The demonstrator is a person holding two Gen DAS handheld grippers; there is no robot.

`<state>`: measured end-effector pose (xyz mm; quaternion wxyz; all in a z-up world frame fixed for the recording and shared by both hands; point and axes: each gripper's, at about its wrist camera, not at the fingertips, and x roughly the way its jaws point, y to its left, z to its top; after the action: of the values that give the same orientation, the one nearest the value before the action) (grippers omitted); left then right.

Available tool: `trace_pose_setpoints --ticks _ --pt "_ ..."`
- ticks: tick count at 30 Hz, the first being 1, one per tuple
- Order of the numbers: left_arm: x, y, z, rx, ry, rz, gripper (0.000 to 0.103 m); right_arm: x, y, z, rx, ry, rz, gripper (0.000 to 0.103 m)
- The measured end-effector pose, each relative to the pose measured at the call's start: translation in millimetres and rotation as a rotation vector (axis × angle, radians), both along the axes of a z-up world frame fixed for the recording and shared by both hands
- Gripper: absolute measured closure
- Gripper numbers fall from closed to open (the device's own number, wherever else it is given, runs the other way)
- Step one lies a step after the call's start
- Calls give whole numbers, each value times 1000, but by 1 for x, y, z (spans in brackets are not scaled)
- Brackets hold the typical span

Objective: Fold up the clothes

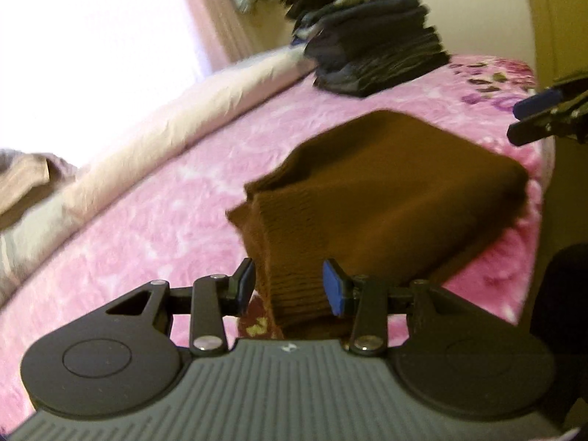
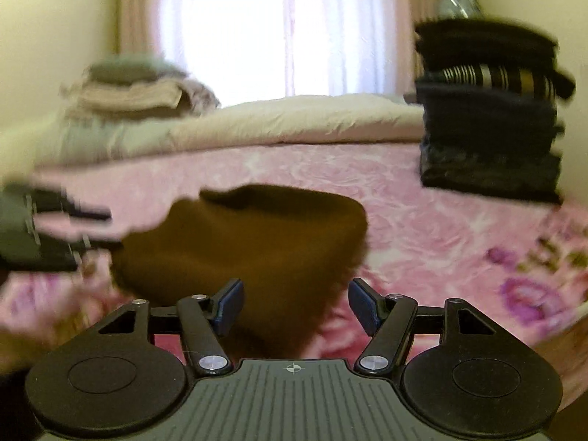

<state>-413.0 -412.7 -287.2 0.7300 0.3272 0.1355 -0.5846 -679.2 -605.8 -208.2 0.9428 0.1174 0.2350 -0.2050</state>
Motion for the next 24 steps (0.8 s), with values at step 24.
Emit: trace_pose_setpoints --ticks 24 --pt "8 -31 -7 43 204 -25 69 203 -61 7 34 278 497 53"
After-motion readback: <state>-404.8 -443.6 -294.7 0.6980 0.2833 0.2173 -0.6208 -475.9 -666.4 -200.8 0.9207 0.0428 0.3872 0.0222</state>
